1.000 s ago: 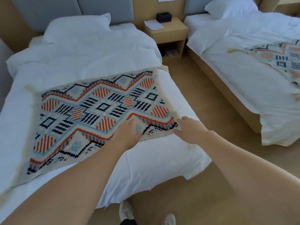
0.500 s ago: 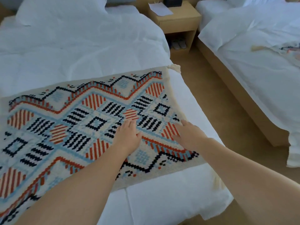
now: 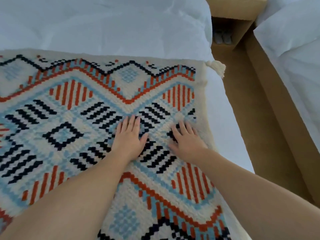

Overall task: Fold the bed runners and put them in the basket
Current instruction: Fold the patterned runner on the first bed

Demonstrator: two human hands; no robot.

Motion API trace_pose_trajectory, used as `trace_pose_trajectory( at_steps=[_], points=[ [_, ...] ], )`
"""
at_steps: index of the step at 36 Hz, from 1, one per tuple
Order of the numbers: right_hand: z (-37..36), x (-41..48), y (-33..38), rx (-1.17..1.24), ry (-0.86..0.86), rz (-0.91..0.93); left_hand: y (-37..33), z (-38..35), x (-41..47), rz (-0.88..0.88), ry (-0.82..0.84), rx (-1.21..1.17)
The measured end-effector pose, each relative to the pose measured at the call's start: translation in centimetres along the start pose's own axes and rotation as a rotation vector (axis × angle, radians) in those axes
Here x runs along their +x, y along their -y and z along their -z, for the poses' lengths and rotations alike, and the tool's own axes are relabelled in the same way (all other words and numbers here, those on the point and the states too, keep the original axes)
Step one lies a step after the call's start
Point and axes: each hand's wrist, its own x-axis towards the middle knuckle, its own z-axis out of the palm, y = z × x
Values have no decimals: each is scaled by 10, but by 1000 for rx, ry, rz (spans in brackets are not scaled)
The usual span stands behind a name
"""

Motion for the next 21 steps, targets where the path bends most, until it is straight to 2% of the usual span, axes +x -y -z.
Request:
trace_pose_trajectory(
  at_steps=[6,12,21],
  points=[
    [4,72,-24,-64,-170,53,6,-35,22,0,-112,23],
    [43,156,-54,-100,-315,30,9,-41,31,-30,-96,23],
    [101,247,-86,-77,-343,-56,16,-50,37,-94,-93,-36]
  ],
)
